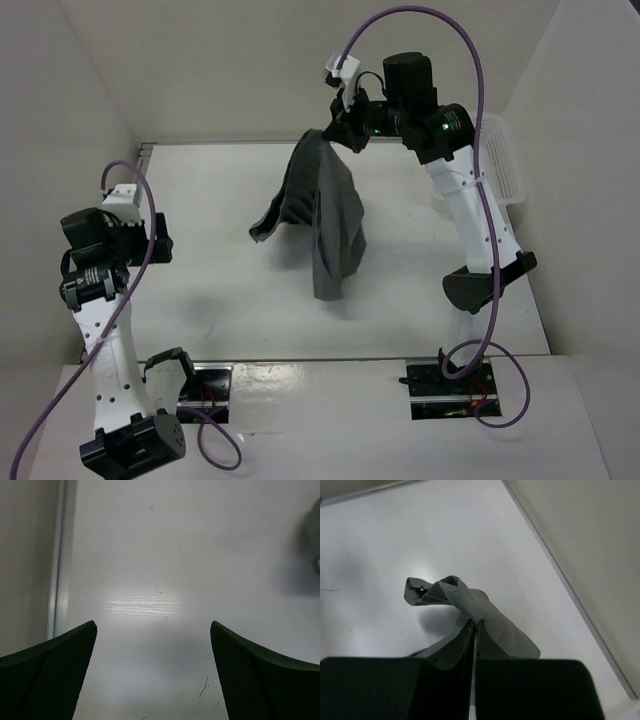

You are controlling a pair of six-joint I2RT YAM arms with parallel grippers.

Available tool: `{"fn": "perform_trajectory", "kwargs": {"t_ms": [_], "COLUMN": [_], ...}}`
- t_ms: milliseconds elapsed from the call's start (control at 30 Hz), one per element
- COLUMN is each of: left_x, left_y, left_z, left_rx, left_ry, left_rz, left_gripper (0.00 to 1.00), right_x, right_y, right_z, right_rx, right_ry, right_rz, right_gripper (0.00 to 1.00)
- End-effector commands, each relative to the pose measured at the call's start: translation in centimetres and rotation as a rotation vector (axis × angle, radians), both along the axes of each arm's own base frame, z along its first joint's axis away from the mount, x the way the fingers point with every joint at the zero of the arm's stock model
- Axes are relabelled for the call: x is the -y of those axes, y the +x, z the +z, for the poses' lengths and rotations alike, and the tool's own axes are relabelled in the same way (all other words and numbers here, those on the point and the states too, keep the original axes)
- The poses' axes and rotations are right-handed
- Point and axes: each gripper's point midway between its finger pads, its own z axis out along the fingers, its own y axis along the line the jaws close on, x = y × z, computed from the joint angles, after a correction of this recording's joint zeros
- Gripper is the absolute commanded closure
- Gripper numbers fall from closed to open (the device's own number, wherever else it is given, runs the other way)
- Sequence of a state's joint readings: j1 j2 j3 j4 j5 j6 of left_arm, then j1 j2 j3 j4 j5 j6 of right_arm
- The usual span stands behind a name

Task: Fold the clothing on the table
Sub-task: Flatten the skirt out

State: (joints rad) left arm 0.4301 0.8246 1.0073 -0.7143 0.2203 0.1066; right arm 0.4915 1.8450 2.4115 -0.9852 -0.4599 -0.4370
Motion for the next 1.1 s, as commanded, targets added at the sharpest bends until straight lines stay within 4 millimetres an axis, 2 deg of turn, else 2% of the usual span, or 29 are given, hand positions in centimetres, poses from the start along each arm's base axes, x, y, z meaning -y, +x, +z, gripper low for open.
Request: {"fn": "perform_trajectory", "kwargs": {"t_ms": [0, 100, 200, 333, 467, 633, 733, 767, 867, 900, 933, 1000, 1033, 1067], "left_x": [3.2, 3.7, 4.4, 7.4, 9.2, 11.0, 12.3, 12.2, 13.5, 14.1, 15.0, 16.2, 17.8, 19.1], "left_y": [1.0, 1.4, 1.7, 2.2, 3.3, 5.5, 7.6, 7.9, 8.9, 9.1, 9.2, 9.4, 9.3, 9.6], "left_z": [-0.1, 0.0, 0.2, -0.7, -1.4, -2.3, -1.9, -1.7, -2.4, -2.4, -2.7, -3.8, -4.0, -4.8], "left_rx": [0.004, 0.003, 0.012, -0.006, -0.015, -0.047, -0.039, -0.033, -0.04, -0.042, -0.052, -0.08, -0.079, -0.1], "left_ry": [-0.062, -0.072, -0.068, -0.093, -0.096, -0.058, -0.043, -0.044, -0.051, -0.051, -0.033, -0.019, -0.017, -0.013], "left_rz": [-0.232, -0.27, -0.323, -0.488, -0.597, -0.672, -0.677, -0.663, -0.689, -0.705, -0.723, -0.76, -0.804, -0.836], "left_gripper": [0.0, 0.0, 0.0, 0.0, 0.0, 0.0, 0.0, 0.0, 0.0, 0.0, 0.0, 0.0, 0.0, 0.0], "right_x": [-2.0, -2.6, -2.5, -2.4, -2.5, -2.0, -2.0, -2.0, -1.6, -1.3, -1.2, -0.2, 0.1, 1.2], "right_y": [-3.7, -5.0, -4.7, -4.5, -3.6, -0.9, 0.9, 1.4, 2.9, 3.4, 3.9, 5.4, 5.9, 7.4], "right_z": [4.0, 4.6, 4.2, 4.1, 3.9, 3.8, 3.4, 2.9, 2.6, 2.8, 2.0, 1.6, 1.3, 0.4], "right_rx": [0.03, 0.019, 0.003, -0.002, 0.004, 0.018, 0.018, 0.012, 0.009, 0.023, 0.015, 0.029, 0.032, 0.043], "right_ry": [0.116, 0.147, 0.143, 0.142, 0.141, 0.142, 0.149, 0.14, 0.148, 0.148, 0.135, 0.127, 0.118, 0.088], "right_rz": [0.195, 0.264, 0.247, 0.232, 0.199, 0.071, 0.004, -0.011, -0.091, -0.117, -0.138, -0.233, -0.261, -0.353], "right_gripper": [1.0, 1.0, 1.0, 1.0, 1.0, 1.0, 1.0, 1.0, 1.0, 1.0, 1.0, 1.0, 1.0, 1.0]}}
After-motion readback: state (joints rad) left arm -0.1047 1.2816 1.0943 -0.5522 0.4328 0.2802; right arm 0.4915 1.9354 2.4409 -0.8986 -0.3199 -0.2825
